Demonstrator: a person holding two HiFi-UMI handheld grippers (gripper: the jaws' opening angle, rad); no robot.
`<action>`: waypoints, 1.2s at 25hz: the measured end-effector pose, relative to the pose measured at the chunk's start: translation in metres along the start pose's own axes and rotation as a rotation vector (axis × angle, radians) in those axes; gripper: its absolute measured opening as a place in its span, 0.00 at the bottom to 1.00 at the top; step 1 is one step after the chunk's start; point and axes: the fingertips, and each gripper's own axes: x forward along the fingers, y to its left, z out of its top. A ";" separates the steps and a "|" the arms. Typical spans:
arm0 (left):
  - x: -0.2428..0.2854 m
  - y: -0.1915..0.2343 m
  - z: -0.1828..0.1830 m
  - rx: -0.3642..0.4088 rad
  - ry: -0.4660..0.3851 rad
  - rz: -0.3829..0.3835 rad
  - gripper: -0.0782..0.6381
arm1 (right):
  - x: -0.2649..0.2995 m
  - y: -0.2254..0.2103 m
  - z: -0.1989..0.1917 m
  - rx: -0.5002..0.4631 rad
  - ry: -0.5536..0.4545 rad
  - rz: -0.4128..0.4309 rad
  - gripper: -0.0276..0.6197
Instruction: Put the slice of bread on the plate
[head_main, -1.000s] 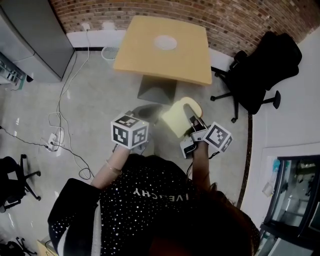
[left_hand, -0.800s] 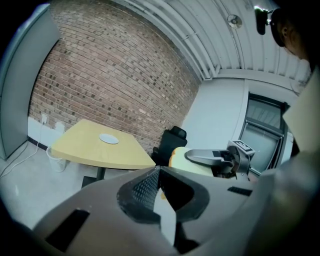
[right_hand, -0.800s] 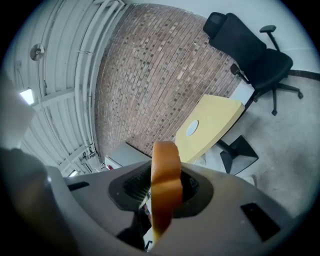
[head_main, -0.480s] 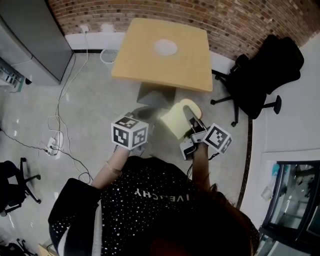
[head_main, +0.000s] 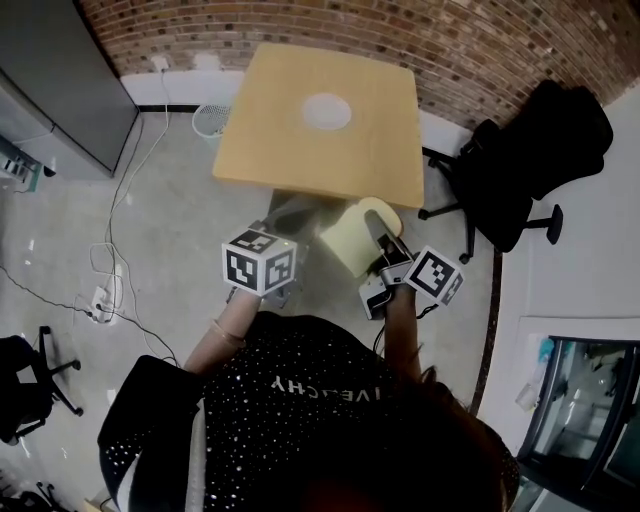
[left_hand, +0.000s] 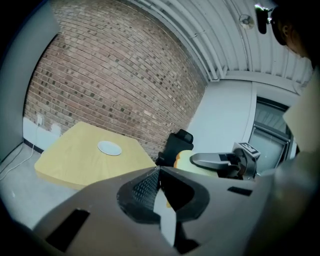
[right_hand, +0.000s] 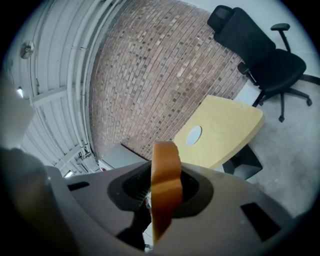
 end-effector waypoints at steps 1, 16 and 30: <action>0.006 0.003 0.006 -0.003 0.000 -0.005 0.12 | 0.006 0.000 0.006 0.000 0.000 -0.003 0.20; 0.091 0.077 0.107 0.036 -0.015 -0.028 0.12 | 0.116 0.005 0.101 -0.025 -0.017 -0.006 0.20; 0.173 0.163 0.168 -0.025 -0.023 -0.017 0.12 | 0.217 -0.024 0.173 -0.032 0.000 -0.041 0.20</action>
